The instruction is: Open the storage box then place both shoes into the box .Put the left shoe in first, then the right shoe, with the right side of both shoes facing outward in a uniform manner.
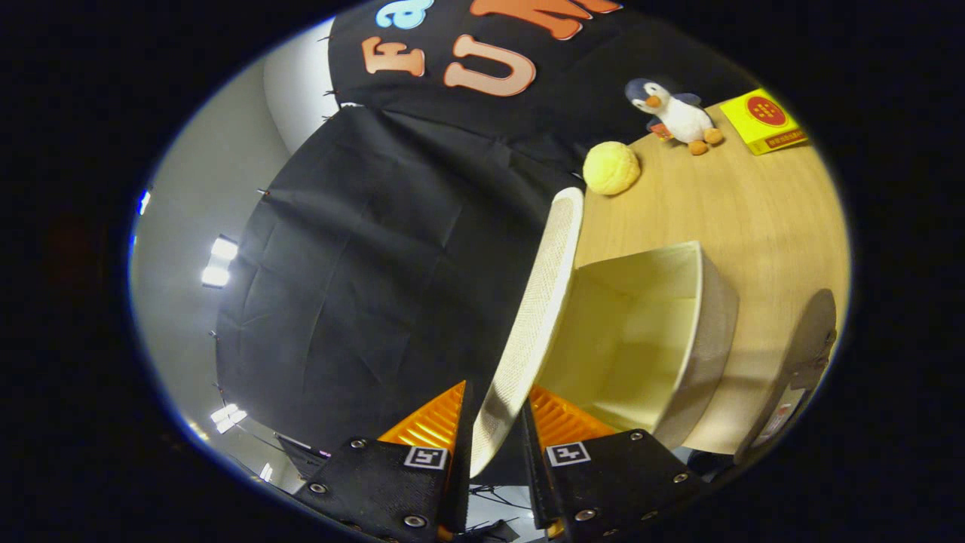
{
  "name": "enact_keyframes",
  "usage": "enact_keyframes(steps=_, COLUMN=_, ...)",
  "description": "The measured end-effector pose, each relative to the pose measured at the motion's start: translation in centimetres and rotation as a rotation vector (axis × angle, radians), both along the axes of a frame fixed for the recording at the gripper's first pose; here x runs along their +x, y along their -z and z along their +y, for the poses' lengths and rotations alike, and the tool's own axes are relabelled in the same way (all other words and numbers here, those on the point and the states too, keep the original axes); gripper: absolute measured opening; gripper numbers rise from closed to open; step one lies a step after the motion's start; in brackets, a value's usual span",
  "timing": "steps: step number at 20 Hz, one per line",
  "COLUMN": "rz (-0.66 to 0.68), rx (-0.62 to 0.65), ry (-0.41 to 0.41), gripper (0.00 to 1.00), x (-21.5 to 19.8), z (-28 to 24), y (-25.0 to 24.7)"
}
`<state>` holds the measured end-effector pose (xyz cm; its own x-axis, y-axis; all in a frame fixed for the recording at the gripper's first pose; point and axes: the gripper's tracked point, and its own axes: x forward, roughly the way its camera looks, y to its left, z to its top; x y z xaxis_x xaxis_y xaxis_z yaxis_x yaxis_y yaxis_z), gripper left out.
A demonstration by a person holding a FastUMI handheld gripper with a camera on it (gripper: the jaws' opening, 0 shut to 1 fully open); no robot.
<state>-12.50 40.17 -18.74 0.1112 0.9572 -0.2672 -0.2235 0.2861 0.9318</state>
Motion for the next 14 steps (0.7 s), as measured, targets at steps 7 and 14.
enact_keyframes(steps=7, rz=-0.063, rx=-0.052, ry=-0.036, gripper=0.21, x=0.0, z=8.3, y=-4.5)
enact_keyframes(steps=14, rz=-0.128, rx=-0.174, ry=-0.06, gripper=0.29, x=-0.2, z=18.4, y=-3.6)
